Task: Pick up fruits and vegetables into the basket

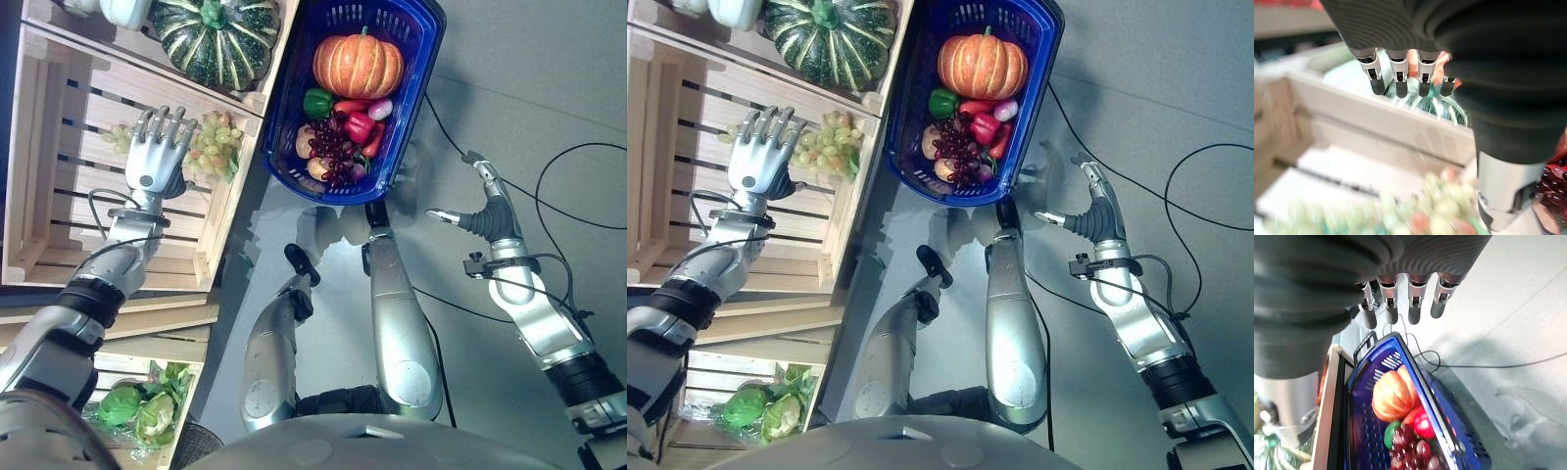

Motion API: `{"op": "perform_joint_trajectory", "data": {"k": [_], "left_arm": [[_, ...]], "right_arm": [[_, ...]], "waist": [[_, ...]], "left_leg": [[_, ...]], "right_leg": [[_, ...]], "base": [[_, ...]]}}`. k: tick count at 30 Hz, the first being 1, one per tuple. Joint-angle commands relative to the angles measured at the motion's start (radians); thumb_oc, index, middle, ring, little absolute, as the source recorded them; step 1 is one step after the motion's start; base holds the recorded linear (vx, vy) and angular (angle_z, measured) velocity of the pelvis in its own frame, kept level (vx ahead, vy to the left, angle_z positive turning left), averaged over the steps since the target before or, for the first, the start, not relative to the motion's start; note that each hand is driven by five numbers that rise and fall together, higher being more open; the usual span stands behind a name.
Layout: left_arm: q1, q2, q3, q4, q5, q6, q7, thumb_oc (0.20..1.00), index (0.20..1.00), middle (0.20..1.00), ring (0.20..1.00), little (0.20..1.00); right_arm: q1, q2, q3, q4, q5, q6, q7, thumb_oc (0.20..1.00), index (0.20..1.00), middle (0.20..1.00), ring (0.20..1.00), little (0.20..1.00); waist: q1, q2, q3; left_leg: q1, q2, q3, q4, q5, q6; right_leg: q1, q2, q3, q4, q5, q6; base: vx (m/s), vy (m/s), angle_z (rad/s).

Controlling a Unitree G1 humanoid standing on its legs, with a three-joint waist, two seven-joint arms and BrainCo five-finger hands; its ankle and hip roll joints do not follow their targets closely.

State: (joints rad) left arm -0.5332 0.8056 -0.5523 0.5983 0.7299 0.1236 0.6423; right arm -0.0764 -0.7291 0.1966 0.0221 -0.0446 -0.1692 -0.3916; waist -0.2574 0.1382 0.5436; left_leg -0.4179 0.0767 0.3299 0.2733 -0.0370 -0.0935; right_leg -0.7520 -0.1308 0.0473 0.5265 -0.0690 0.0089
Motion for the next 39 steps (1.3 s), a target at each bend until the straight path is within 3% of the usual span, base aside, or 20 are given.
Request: {"op": "perform_joint_trajectory", "data": {"k": [1, 11, 21, 39], "left_arm": [[0.034, 0.003, 0.058, 0.073, -0.039, 0.003, 0.042, 1.000, 1.000, 1.000, 1.000, 1.000], [-0.014, -0.002, 0.074, 0.227, -0.014, 0.057, 0.080, 1.000, 1.000, 1.000, 1.000, 1.000], [-0.039, -0.020, 0.089, 0.284, 0.013, 0.133, 0.206, 1.000, 1.000, 1.000, 1.000, 1.000], [-0.128, -0.036, 0.045, 0.309, -0.041, 0.150, 0.208, 1.000, 1.000, 1.000, 1.000, 1.000]], "right_arm": [[0.053, -0.023, -0.054, -0.108, 0.035, -0.077, 0.009, 1.000, 1.000, 1.000, 1.000, 1.000], [0.053, -0.020, -0.085, -0.118, 0.051, -0.114, 0.016, 1.000, 1.000, 1.000, 1.000, 1.000], [0.046, -0.004, -0.074, -0.097, 0.043, -0.138, -0.029, 1.000, 1.000, 1.000, 1.000, 1.000], [0.008, 0.013, -0.042, -0.069, 0.070, -0.141, -0.090, 1.000, 1.000, 1.000, 1.000, 1.000]], "waist": [[-0.054, 0.021, -0.024], [-0.063, -0.002, -0.024], [-0.059, -0.027, -0.024], [-0.061, -0.052, -0.024]], "left_leg": [[-0.156, 0.016, -0.034, 0.140, -0.063, 0.002], [-0.239, 0.027, -0.021, 0.205, -0.091, 0.007], [-0.305, 0.041, -0.022, 0.257, -0.122, 0.023], [-0.376, 0.061, -0.028, 0.294, -0.142, 0.028]], "right_leg": [[-0.019, -0.006, -0.015, 0.044, -0.115, 0.090], [-0.086, 0.003, -0.009, 0.061, -0.108, 0.084], [-0.140, 0.015, -0.005, 0.073, -0.098, 0.082], [-0.205, 0.024, -0.004, 0.077, -0.079, 0.081]], "base": [[0.00, 0.034, -0.07], [0.00, 0.014, -0.01], [0.00, 0.000, 0.00], [0.00, -0.005, 0.00]]}}
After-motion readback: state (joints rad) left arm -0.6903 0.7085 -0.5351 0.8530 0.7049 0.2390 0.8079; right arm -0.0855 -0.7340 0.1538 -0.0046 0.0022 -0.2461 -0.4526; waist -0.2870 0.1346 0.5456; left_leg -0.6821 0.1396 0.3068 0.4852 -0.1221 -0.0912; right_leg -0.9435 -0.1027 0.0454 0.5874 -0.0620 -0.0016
